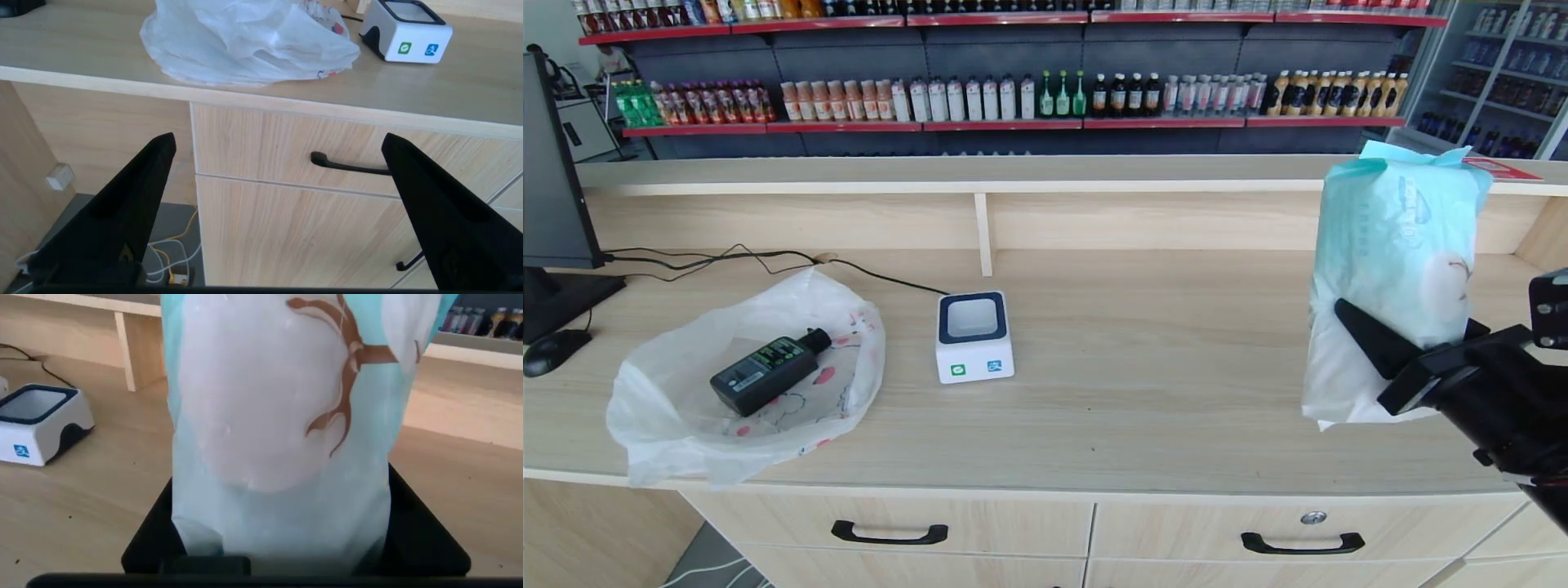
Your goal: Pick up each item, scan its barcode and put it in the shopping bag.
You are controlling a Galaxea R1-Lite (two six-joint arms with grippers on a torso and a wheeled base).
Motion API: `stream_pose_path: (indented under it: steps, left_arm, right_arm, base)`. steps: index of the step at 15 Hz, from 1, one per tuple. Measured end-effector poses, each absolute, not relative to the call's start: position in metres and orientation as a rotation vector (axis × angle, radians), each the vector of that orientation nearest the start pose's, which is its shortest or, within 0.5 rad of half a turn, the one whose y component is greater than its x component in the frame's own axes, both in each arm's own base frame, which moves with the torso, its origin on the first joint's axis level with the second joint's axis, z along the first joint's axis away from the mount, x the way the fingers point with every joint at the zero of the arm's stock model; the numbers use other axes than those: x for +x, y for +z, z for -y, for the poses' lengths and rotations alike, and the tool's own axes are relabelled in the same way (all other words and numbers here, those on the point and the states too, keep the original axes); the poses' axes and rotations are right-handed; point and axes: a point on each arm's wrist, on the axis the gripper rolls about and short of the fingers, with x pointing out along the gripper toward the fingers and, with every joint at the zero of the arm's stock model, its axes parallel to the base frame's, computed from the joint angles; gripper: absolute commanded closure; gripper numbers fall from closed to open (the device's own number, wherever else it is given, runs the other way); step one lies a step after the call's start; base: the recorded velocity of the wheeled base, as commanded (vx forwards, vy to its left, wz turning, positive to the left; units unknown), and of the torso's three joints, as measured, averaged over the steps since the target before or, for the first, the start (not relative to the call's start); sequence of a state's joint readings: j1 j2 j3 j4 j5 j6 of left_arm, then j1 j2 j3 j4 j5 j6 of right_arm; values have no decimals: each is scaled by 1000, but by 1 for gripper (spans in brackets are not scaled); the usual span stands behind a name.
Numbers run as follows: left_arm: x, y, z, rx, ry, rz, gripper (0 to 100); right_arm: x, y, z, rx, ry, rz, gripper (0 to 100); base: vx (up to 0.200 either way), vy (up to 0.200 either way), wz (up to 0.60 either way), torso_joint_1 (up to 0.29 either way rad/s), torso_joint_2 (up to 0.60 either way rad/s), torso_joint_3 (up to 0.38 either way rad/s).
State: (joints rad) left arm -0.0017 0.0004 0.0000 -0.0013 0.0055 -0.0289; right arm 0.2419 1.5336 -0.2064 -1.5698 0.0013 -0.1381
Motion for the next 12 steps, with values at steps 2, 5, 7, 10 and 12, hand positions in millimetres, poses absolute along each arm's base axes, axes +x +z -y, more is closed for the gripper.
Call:
stream_pose_path:
  steps: [2, 5, 7, 10, 12]
  left_arm:
    - [-23, 76, 0, -30, 5, 1, 0]
    - [-23, 76, 0, -31, 5, 1, 0]
    - [-23, 76, 0, -31, 5, 1, 0]
    - [-23, 76, 0, -31, 5, 1, 0]
    - [-23, 76, 0, -32, 6, 1, 0]
  right_arm:
    - [201, 179, -47, -94, 115, 273, 100]
    - [205, 186, -47, -86, 93, 302, 100]
    - [208, 186, -48, -59, 98, 302, 100]
    - [210, 186, -49, -32, 106, 302, 100]
    - [210, 185, -49, -33, 105, 297, 100]
  base:
    - [0, 0, 0, 0, 0, 0]
    - [0, 0, 0, 0, 0, 0]
    - [0, 0, 0, 0, 0, 0]
    - [0, 200, 0, 1, -1, 4]
    - [0, 200, 0, 5, 2, 0]
